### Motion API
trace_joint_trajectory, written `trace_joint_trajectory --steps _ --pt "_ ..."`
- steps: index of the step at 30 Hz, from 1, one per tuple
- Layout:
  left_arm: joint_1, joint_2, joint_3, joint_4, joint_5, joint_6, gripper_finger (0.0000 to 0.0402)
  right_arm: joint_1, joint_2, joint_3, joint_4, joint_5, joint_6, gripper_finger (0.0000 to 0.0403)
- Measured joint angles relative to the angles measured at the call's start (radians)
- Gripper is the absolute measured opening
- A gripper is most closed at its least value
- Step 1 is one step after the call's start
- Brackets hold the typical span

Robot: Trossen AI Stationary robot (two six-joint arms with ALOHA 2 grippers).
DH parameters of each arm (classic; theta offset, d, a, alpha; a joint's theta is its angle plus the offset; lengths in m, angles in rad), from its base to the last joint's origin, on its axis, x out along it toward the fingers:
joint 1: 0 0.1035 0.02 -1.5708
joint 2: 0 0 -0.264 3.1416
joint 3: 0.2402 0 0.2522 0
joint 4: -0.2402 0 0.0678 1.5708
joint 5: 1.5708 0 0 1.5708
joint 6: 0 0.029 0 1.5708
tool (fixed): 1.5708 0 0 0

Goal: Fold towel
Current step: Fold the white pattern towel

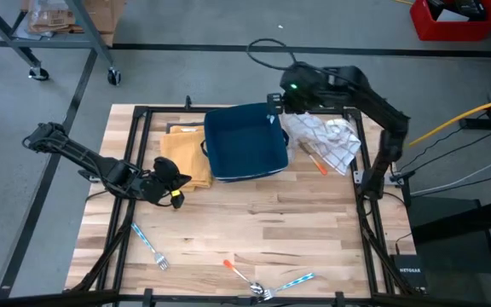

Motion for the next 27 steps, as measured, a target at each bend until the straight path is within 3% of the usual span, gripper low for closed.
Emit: trace_joint_trajectory --steps 2,6,14,22,27 --pt "0.001 0.000 0.000 0.042 -0.003 0.036 0.0004 0.036 -0.057 -0.054 0.067 -0.022 0.033 0.0001" --pt "0.011 0.000 -0.002 0.222 -0.007 0.161 0.0004 0.115 -0.115 -0.057 0.037 -0.044 0.138 0.0001" --pt "0.084 0.000 -0.002 0.656 0.004 0.568 0.0004 0.273 -0.147 -0.058 0.045 -0.154 0.189 0.0001" --pt "0.212 0.100 -0.002 1.044 0.323 0.632 0.0004 0.388 -0.141 -0.058 0.162 -0.192 0.225 0.0001" --pt "0.253 0.226 -0.002 1.295 0.332 0.631 0.0004 0.450 -0.141 -0.058 0.247 -0.207 0.225 0.0001"
